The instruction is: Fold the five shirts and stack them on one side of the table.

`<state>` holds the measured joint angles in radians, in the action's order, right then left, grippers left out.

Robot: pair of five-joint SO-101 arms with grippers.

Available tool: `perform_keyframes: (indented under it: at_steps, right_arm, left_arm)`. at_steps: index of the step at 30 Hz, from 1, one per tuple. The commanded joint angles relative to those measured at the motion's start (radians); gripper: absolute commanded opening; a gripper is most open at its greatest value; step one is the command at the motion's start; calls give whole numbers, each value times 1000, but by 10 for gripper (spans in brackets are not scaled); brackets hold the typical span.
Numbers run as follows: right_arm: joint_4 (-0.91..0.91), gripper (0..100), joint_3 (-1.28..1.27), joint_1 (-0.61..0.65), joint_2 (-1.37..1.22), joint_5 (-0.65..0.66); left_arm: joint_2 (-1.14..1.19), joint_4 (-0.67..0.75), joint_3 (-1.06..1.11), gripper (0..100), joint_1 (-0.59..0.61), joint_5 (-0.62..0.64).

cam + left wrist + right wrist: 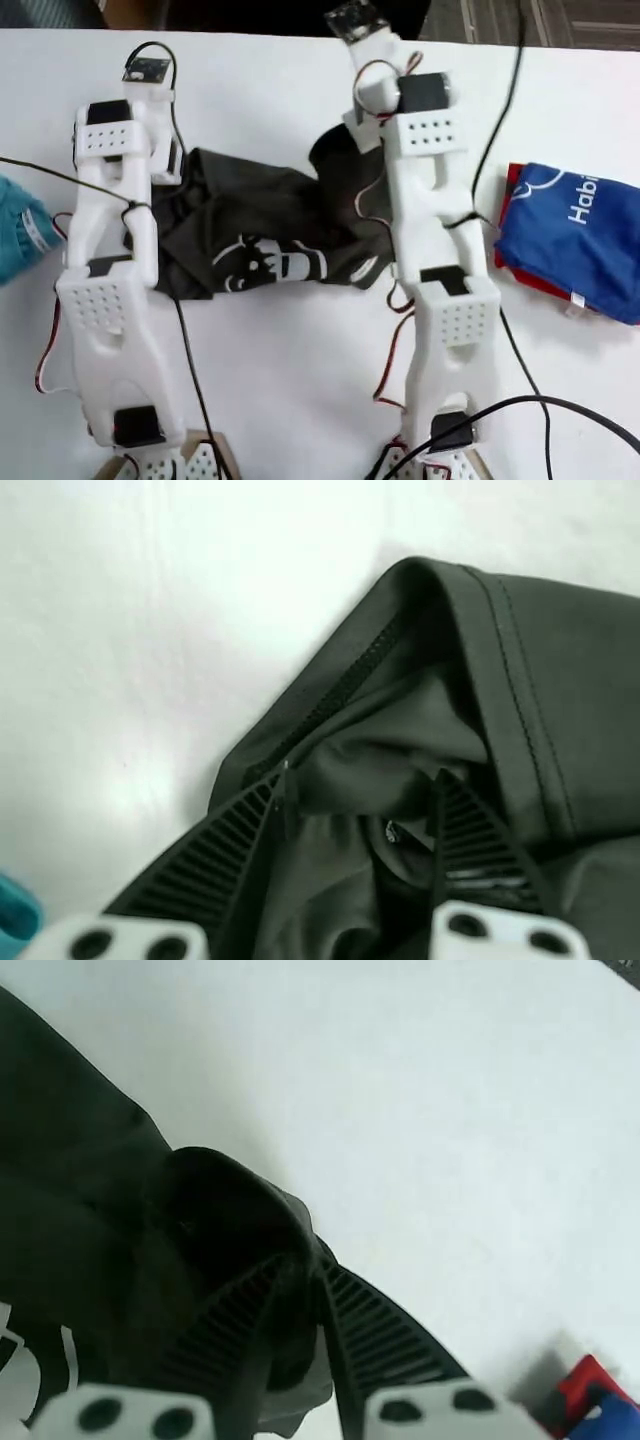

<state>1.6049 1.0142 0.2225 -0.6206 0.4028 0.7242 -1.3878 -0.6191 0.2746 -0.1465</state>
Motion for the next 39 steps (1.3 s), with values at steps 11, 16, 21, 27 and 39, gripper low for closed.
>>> perform_keyframes:
  at_steps: [11,16,21,27,39]
  right_arm:
    - [104,21,-170,-274,228,2]
    - [73,21,-448,-294,420,31]
    - [-170,21,-870,-294,759,35]
    - [-659,21,-1580,-262,1046,58]
    - [-1079,21,-1958,-254,1030,25]
  left_arm:
    - [-15,9,-47,232,6,-11]
    - [-35,-61,-102,232,8,-11]
    - [-51,-209,-248,232,5,-12]
    - [-52,-379,-309,232,-3,-178]
    - [-186,-400,-70,233,-72,-364]
